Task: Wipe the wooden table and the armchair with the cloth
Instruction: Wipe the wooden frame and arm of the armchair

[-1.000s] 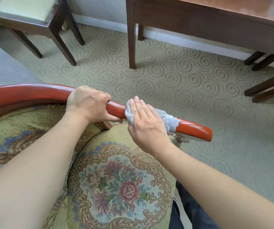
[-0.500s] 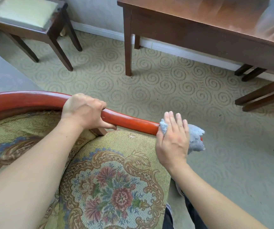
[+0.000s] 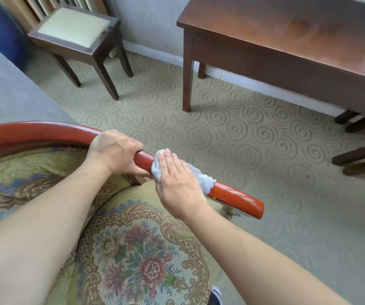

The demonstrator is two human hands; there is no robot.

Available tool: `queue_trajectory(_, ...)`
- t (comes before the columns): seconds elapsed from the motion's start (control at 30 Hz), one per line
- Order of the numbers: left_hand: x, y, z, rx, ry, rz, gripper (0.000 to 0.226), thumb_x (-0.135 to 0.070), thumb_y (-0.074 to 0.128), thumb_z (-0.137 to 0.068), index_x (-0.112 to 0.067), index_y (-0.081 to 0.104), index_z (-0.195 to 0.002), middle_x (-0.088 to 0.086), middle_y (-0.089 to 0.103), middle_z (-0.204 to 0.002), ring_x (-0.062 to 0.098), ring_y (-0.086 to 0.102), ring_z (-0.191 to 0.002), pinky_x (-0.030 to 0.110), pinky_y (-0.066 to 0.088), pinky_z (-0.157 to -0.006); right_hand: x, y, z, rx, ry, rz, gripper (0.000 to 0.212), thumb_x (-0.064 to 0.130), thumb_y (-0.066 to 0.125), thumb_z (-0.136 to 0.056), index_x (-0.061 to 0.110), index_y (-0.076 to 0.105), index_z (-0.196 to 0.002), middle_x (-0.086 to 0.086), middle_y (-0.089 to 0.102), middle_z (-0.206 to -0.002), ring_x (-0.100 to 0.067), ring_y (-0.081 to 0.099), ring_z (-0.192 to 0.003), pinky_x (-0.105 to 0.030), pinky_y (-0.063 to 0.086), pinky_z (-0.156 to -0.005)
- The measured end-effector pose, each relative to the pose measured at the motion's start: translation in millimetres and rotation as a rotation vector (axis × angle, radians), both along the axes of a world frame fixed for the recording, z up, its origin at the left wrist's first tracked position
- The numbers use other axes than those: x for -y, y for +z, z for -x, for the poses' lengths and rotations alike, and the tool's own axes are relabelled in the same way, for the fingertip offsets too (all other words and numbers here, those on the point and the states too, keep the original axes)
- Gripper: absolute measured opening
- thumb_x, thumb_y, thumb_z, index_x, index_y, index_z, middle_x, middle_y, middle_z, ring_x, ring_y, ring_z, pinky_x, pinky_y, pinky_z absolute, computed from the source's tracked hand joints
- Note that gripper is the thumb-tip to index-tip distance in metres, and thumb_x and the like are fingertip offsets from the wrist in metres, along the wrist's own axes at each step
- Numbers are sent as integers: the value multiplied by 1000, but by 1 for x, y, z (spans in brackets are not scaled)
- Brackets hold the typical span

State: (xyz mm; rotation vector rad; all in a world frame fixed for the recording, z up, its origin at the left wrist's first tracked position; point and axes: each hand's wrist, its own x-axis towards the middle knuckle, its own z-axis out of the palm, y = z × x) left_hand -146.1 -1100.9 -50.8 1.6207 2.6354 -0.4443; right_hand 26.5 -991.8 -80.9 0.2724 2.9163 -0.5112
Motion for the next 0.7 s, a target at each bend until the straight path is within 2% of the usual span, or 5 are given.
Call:
queue_trajectory(0.23, 3, 3, -32, -24, 120, 1, 73, -87, 57, -65, -28, 69, -105, -4, 72, -107, 22, 61, -110, 42, 29, -108, -48, 20, -102, -27, 46, -19, 64, 25, 42, -101, 0, 18, -156, -20, 14, -163, -34, 12, -153, -49, 14, -124)
queue_trajectory(0.47, -21, 17, -97, 137, 386, 81, 77, -70, 50, -90, -22, 41, -150, -3, 40, -157, 22, 24, -151, 46, 15, -124, -106, 24, -179, 44, -7, 130, 60, 23, 34, -106, 8, 8, -157, -2, -4, -163, -12, -12, -151, -18, -17, -118)
queue_trajectory(0.57, -48, 33, -154, 456, 429, -136, 65, -61, 55, -93, -23, 49, -146, -3, 41, -158, 17, 31, -149, 35, 22, -123, -130, 47, -209, 148, -189, 402, 41, 32, 34, -107, 36, 46, -146, 18, 44, -149, -3, 36, -141, -18, 23, -117)
queue_trajectory(0.6, -59, 40, -177, 584, 418, -218, 60, -56, 58, -94, -24, 52, -144, -4, 41, -158, 13, 33, -147, 31, 22, -122, -137, 60, -217, 164, -312, 499, 33, 35, 35, -106, 50, 63, -116, 26, 67, -113, -4, 60, -111, -28, 44, -101)
queue_trajectory(0.7, -99, 66, -248, 829, 316, -400, 49, -45, 64, -96, -27, 56, -141, -9, 45, -154, 3, 39, -141, 24, 26, -119, -157, 101, -242, 90, -605, 690, 44, 38, 40, -105, 22, 64, -72, 6, 70, -69, -12, 63, -70, -43, 53, -75)
